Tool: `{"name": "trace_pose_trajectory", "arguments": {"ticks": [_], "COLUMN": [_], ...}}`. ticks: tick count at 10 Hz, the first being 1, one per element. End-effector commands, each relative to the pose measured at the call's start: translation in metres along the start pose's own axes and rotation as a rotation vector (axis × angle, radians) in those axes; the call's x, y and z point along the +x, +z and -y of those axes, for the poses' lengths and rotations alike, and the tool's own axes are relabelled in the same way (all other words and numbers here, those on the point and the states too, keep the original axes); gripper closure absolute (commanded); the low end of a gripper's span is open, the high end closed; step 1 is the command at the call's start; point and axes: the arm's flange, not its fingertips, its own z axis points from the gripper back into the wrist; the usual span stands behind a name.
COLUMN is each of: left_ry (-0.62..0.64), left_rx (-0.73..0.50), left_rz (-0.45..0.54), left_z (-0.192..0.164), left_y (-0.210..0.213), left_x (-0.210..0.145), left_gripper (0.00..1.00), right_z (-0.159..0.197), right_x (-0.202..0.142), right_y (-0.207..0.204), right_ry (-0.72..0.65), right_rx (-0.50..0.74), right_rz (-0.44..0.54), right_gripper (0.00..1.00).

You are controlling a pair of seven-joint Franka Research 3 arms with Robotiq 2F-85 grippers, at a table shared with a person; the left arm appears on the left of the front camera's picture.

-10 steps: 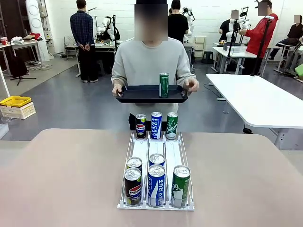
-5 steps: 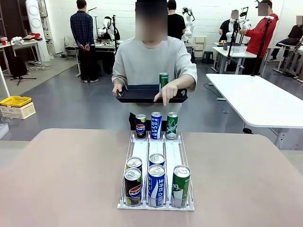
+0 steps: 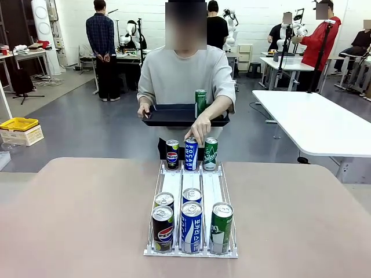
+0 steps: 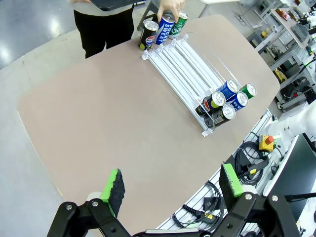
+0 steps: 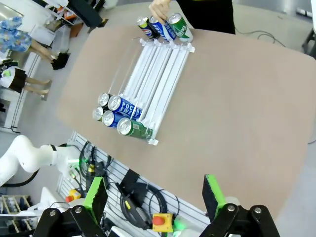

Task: Retrieve and hand over the desired beverage to the person.
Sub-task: Place the picked can on the Handle tray extended by the person, then pick up another can of the same type that the person held from the Automatic Can Dispenser.

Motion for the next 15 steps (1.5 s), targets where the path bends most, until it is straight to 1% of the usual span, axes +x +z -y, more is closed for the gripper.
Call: {"name": "trace_pose_trajectory", "arguments": {"ticks": [1, 15], "left_ry": [-0.011, -0.011], "left_rx": [-0.011, -0.011], "left_rz": [0.001, 0.001], "left_z": [-0.0007, -0.0007], "left_y": [0.0019, 0.0019], "left_x": [-0.0009, -0.0009], "left_gripper": [0.0, 0.0], "right_z": [-0.0011, -0.0011], "right_x": [0.0014, 0.0014], "right_y": [-0.001, -0.001], "right_ry": [0.0, 0.0], "right_rx": [0.018, 0.018], "right_rz": [0.002, 0.002], "right_gripper": [0.0, 0.0]}}
